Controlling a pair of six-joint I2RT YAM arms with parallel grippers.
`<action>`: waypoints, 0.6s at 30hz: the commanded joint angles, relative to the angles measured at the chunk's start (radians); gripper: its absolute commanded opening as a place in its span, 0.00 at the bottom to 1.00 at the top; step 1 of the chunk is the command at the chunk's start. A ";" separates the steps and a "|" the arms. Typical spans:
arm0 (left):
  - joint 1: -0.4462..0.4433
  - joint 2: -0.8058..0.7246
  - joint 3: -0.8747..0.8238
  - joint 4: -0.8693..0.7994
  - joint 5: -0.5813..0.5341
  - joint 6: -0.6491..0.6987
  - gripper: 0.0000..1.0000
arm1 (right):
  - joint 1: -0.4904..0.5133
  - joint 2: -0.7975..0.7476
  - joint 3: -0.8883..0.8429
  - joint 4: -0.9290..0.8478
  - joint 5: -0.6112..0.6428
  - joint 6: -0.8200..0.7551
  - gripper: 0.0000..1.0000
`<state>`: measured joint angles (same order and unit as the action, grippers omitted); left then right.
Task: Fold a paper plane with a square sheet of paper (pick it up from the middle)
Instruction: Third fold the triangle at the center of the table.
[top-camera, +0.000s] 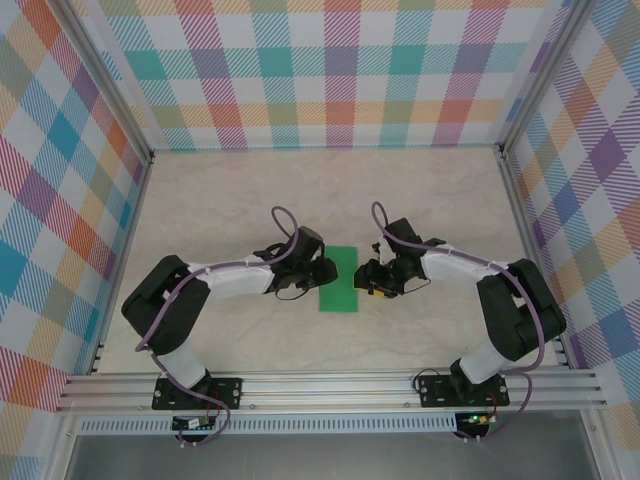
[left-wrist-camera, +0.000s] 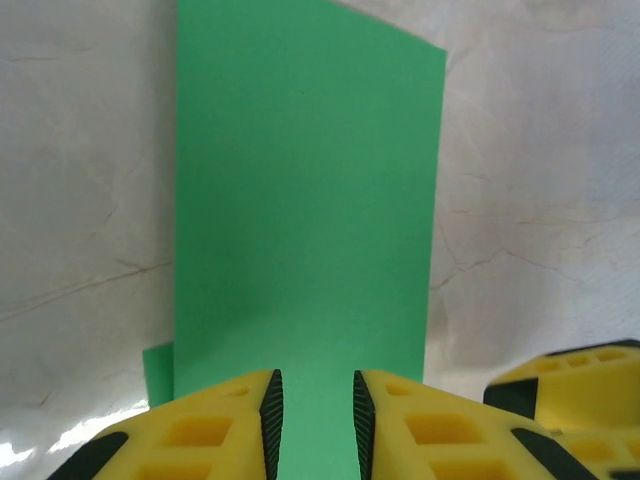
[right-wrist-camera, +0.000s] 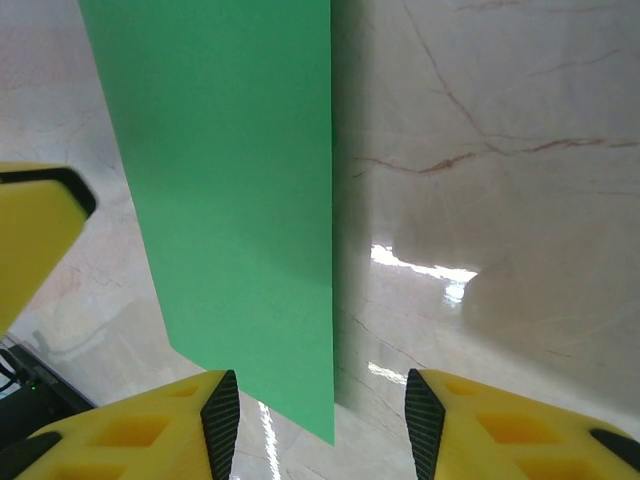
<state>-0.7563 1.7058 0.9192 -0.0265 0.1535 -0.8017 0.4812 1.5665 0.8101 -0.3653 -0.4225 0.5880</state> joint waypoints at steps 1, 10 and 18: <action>-0.002 0.036 0.045 0.010 0.008 0.020 0.26 | 0.004 -0.007 -0.029 0.093 -0.055 0.029 0.50; -0.001 0.038 0.052 -0.062 -0.076 0.047 0.26 | 0.003 0.063 -0.016 0.158 -0.108 0.045 0.49; 0.003 0.043 0.057 -0.080 -0.085 0.062 0.26 | 0.004 0.122 0.002 0.196 -0.131 0.061 0.49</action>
<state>-0.7559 1.7535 0.9546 -0.0799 0.0864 -0.7616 0.4812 1.6726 0.7910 -0.2054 -0.5159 0.6403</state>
